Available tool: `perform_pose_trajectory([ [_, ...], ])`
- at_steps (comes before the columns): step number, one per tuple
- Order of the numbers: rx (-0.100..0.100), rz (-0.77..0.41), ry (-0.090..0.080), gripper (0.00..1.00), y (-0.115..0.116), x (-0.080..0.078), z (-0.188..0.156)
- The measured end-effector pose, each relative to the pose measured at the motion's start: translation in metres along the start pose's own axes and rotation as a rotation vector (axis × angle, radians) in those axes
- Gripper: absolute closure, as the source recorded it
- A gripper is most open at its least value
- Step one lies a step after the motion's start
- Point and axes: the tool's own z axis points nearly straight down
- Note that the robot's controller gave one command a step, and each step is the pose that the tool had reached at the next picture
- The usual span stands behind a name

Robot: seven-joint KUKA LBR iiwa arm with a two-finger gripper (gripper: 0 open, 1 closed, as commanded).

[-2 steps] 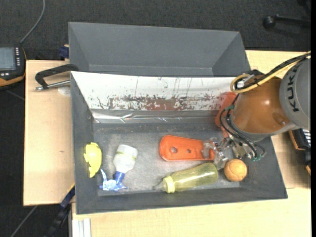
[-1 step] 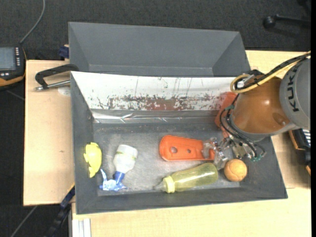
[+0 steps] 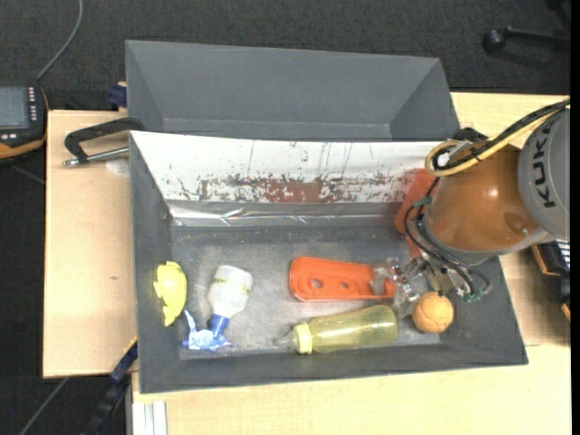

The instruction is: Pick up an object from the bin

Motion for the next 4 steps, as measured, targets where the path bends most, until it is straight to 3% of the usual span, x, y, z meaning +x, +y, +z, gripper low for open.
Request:
perform_pose_trajectory([
  [1, 0.001, -0.033, -0.005, 1.0, 0.002, -0.005, -0.024],
  [2, 0.001, -0.004, -0.005, 1.0, 0.003, 0.002, -0.042],
  [4, 0.004, -0.066, -0.014, 1.0, 0.005, -0.015, -0.082],
])
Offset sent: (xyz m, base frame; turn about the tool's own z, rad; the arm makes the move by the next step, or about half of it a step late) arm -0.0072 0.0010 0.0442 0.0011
